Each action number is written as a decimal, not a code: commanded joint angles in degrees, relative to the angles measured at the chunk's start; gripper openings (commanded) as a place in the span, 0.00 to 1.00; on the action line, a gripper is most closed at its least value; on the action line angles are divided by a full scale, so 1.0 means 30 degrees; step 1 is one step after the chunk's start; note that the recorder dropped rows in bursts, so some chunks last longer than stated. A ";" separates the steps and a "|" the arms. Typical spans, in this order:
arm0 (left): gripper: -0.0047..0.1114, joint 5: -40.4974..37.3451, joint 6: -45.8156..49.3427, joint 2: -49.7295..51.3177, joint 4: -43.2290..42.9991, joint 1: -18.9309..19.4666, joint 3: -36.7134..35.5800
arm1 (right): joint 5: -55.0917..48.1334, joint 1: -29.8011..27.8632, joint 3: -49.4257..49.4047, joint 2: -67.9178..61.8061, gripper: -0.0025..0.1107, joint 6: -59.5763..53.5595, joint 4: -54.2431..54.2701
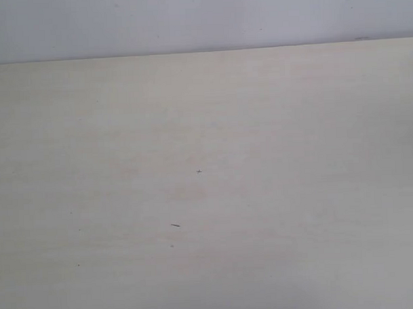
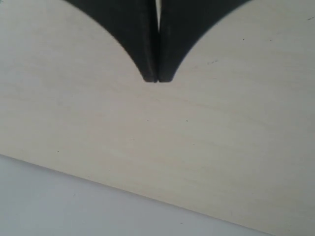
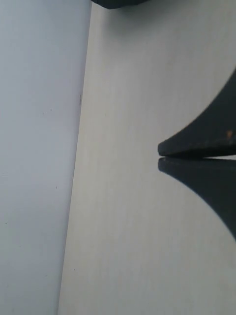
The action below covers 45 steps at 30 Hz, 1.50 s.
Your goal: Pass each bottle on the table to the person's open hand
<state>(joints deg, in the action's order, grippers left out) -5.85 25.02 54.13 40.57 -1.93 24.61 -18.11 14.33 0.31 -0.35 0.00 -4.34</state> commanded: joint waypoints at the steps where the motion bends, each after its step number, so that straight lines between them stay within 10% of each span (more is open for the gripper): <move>1: 0.04 0.0057 0.0435 -0.0199 0.0011 0.0045 -0.0079 | 0.0137 -0.0094 -0.0102 0.0116 0.02 0.0000 -0.0019; 19: 0.04 -0.6057 0.0416 -0.9656 -0.0088 0.0093 -0.0658 | 0.0137 -0.0094 -0.0102 0.0116 0.02 0.0000 -0.0019; 25: 0.04 -0.4817 -1.3985 -1.2338 -1.4226 0.0093 -0.3265 | 0.0137 -0.0094 -0.0102 0.0116 0.02 0.0000 -0.0019; 45: 0.04 -0.4949 -1.3387 -1.8042 -1.5464 0.0093 -0.8205 | 0.0137 -0.0094 -0.0102 0.0116 0.02 0.0000 -0.0019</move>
<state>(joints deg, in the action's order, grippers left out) -19.22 -15.64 0.31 -5.67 -1.72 0.33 -18.20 14.33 0.31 -0.35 0.00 -4.34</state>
